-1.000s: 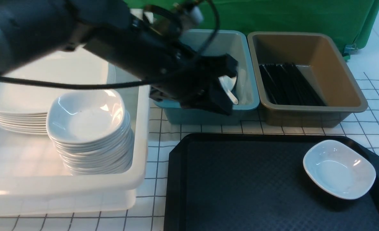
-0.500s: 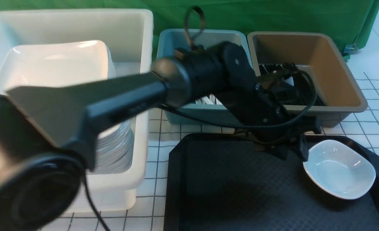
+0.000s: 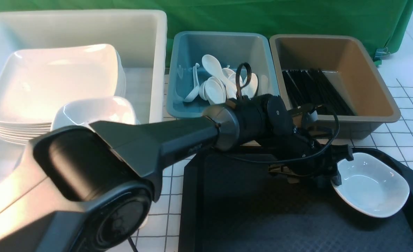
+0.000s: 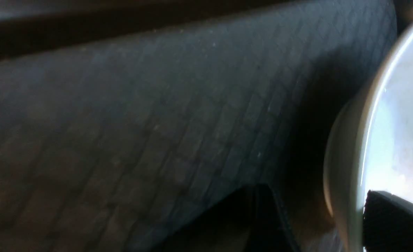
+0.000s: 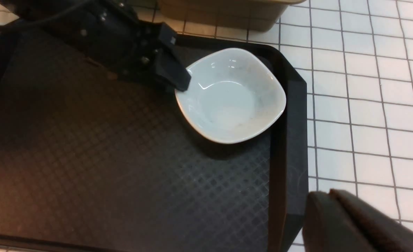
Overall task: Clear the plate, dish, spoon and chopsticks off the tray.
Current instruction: Use the left arm to grab a small plate from the dinner plate
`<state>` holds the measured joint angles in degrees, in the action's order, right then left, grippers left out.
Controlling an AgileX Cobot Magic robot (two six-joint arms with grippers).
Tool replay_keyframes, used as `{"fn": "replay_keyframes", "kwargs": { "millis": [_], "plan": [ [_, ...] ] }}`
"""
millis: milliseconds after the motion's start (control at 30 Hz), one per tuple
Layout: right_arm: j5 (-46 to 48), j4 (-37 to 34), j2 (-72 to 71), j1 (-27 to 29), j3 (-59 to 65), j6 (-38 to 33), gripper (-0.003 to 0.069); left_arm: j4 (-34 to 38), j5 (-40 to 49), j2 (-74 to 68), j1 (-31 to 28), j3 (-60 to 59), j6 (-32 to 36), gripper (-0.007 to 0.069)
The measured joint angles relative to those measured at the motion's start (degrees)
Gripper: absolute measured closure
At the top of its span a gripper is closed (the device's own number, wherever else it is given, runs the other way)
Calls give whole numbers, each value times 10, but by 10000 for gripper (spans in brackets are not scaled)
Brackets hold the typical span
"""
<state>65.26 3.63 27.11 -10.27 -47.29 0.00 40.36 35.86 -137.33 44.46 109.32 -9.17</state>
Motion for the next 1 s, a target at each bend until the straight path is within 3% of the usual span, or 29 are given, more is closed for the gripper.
{"fn": "replay_keyframes", "kwargs": {
  "millis": [333, 400, 533, 567, 667, 800, 1000],
  "plan": [
    [0, 0, 0, 0, 2, 0, 625, 21, -66, -13, 20, 1, 0, 281],
    [0, 0, 0, 0, 8, 0, 621, 21, -67, -14, 21, 2, 0, 325],
    [0, -1, 0, 0, 21, 0, 617, 15, -64, -14, 21, 2, -3, 495],
    [0, -1, 0, 0, 27, 0, 615, -3, -60, -8, 21, 2, -3, 564],
    [0, -1, 0, 0, 38, 0, 608, -58, -47, 22, 20, 1, -3, 610],
    [-1, -1, 0, 0, 46, 0, 604, -116, -9, 85, 8, 1, -2, 617],
    [-19, -1, 0, 0, 47, 0, 589, -186, 94, 269, -59, 1, 26, 615]
  ]
}}
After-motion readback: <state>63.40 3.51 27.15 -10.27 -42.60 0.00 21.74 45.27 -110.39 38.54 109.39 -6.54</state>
